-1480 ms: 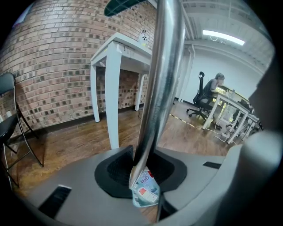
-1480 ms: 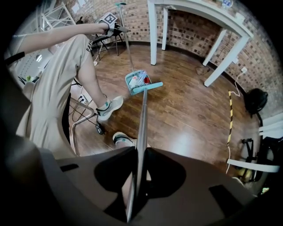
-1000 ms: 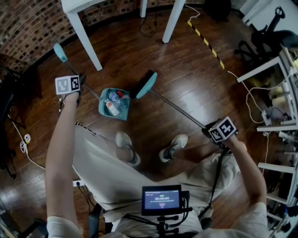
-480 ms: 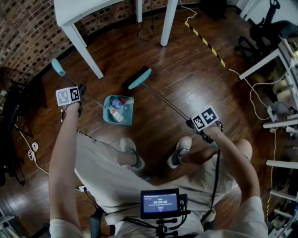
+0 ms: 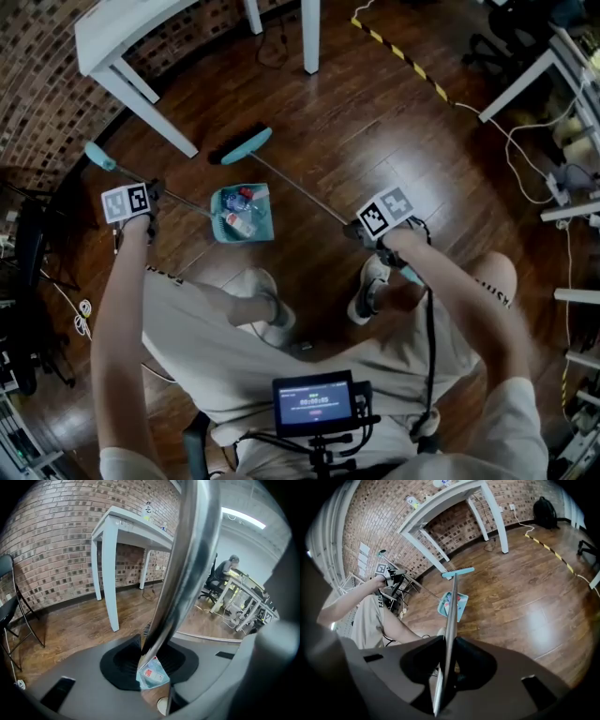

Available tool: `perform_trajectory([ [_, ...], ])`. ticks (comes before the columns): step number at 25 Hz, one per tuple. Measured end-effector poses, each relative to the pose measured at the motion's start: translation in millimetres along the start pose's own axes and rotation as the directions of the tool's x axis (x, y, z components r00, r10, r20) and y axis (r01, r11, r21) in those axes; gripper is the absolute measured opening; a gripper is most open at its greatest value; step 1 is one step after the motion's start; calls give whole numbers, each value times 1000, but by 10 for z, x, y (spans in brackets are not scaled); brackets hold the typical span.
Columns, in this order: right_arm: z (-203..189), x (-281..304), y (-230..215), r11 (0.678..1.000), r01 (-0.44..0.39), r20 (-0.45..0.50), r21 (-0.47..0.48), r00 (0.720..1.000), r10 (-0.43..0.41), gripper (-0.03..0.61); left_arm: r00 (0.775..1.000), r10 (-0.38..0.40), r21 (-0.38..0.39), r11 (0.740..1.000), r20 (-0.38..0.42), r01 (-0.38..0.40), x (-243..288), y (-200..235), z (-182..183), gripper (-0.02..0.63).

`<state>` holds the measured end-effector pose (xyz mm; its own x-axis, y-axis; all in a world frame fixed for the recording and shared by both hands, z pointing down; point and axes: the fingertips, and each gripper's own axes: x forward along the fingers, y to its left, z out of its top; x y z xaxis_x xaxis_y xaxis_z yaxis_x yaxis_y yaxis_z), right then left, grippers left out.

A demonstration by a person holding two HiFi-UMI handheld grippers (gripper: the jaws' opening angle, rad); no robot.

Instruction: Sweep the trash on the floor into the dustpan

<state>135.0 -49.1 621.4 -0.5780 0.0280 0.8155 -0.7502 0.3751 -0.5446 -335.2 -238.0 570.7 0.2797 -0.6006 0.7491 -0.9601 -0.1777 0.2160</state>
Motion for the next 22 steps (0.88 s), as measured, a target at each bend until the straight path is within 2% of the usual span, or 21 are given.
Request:
perform_trajectory([
  [6,25,-14,-129,997,73,17,-34,997,-72,98,1000,-18,19,1000,-8,18,19,-154,32,87],
  [14,-175,100,-422,991,133,-27,32,991,-132,98,999,-43,69,997,3,43,94,-346,37,86],
  [18,-193,169,-549,988,137,-6,68,991,-137,98,999,-52,70,996,14,51,88,-361,41,87],
  [22,-363,250,-677,981,171,-58,86,984,-166,98,997,-83,92,992,3,82,90,-346,33,87],
])
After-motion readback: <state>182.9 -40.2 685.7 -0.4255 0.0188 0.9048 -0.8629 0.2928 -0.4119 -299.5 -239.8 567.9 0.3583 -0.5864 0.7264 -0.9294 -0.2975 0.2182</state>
